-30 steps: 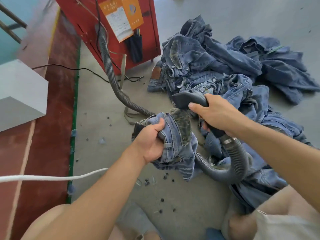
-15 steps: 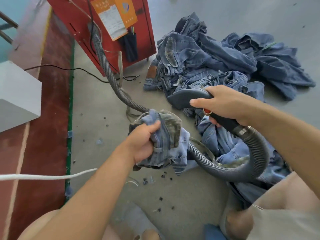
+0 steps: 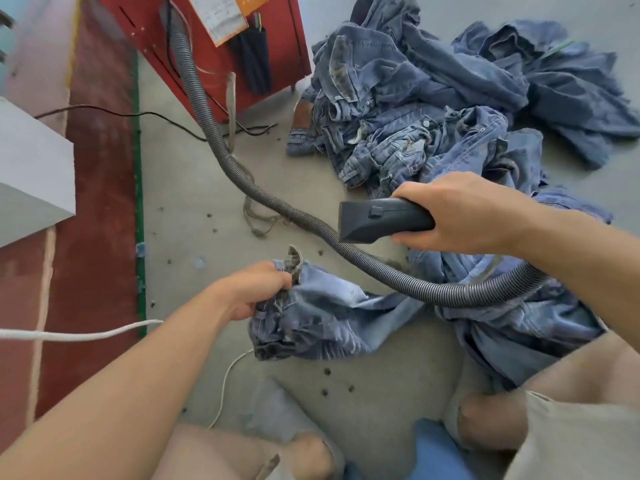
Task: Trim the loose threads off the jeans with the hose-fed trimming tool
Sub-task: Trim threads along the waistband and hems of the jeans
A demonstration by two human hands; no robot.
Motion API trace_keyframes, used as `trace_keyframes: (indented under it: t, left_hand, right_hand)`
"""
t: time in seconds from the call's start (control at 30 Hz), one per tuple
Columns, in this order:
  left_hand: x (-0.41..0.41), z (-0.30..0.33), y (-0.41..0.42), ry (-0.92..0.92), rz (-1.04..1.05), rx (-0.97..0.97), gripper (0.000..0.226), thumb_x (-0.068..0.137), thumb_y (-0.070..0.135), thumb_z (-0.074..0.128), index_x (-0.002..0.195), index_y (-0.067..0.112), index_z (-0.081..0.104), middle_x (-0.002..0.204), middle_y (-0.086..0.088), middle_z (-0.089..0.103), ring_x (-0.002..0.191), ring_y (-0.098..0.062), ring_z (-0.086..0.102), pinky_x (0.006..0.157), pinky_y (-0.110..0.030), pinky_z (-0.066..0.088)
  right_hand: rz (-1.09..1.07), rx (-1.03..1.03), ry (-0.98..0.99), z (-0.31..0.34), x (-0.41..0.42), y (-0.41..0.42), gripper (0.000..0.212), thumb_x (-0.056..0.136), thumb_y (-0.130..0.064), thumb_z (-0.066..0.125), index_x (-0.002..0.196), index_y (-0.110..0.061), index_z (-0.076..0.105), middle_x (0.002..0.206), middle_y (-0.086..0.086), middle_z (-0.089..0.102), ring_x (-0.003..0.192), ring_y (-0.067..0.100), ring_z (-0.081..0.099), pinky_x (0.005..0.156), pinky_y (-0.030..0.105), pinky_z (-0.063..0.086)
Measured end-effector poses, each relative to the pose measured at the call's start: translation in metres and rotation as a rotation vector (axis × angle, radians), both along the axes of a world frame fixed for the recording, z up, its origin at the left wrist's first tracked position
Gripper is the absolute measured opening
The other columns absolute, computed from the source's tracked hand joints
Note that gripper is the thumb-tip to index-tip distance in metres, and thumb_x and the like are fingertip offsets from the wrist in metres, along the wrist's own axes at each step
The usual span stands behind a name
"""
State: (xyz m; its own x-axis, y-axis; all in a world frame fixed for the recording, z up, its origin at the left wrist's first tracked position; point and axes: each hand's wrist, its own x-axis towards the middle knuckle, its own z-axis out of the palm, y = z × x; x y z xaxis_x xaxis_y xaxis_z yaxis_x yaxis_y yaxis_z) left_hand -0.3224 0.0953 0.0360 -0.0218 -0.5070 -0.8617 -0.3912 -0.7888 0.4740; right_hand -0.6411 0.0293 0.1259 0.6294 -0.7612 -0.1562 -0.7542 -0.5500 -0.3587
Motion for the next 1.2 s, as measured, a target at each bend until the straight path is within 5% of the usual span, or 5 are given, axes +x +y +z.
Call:
trace_keyframes:
  t: [0.13, 0.27, 0.4, 0.8, 1.2]
  left_hand:
    - [0.005, -0.002, -0.003, 0.107, 0.019, -0.024, 0.053, 0.080, 0.046, 0.086, 0.121, 0.017, 0.068, 0.109, -0.010, 0.078, 0.094, -0.026, 0.076, 0.079, -0.041, 0.062]
    - [0.002, -0.003, 0.004, -0.165, -0.470, -0.059, 0.043, 0.074, 0.030, 0.093, 0.112, 0.023, 0.072, 0.091, 0.003, 0.078, 0.079, -0.018, 0.074, 0.063, -0.030, 0.061]
    - [-0.001, -0.005, 0.007, 0.112, -0.123, -0.066, 0.024, 0.095, 0.010, 0.073, 0.118, 0.013, 0.074, 0.115, -0.011, 0.077, 0.112, -0.032, 0.071, 0.104, -0.048, 0.054]
    - [-0.019, 0.005, 0.007, 0.469, 0.268, -0.114, 0.026, 0.103, 0.010, 0.058, 0.124, 0.002, 0.070, 0.124, -0.025, 0.070, 0.111, -0.039, 0.070, 0.086, -0.045, 0.062]
    - [-0.026, 0.011, 0.015, 0.558, 0.320, -0.031, 0.031, 0.098, 0.019, 0.063, 0.121, -0.001, 0.070, 0.121, -0.029, 0.070, 0.096, -0.036, 0.075, 0.075, -0.044, 0.063]
  right_hand:
    - [0.023, 0.058, 0.034, -0.001, 0.005, 0.005, 0.046, 0.081, -0.071, 0.048, 0.110, -0.037, 0.057, 0.072, -0.013, 0.058, 0.068, 0.010, 0.057, 0.069, 0.043, 0.053]
    - [0.075, 0.068, 0.055, -0.002, 0.010, 0.010, 0.042, 0.082, -0.070, 0.053, 0.109, -0.037, 0.056, 0.070, -0.014, 0.057, 0.067, 0.010, 0.057, 0.070, 0.045, 0.055]
    - [0.145, 0.064, 0.079, -0.006, 0.011, 0.017, 0.039, 0.086, -0.068, 0.056, 0.111, -0.038, 0.056, 0.073, -0.013, 0.057, 0.069, 0.013, 0.058, 0.071, 0.044, 0.055]
    - [0.012, 0.073, -0.021, -0.007, -0.028, 0.001, 0.029, 0.082, -0.061, 0.063, 0.103, -0.041, 0.058, 0.061, -0.014, 0.060, 0.067, 0.002, 0.060, 0.056, 0.024, 0.042]
    - [0.177, 0.135, 0.197, -0.028, -0.006, 0.017, 0.028, 0.085, -0.062, 0.058, 0.101, -0.040, 0.049, 0.077, -0.011, 0.060, 0.071, 0.014, 0.060, 0.068, 0.045, 0.057]
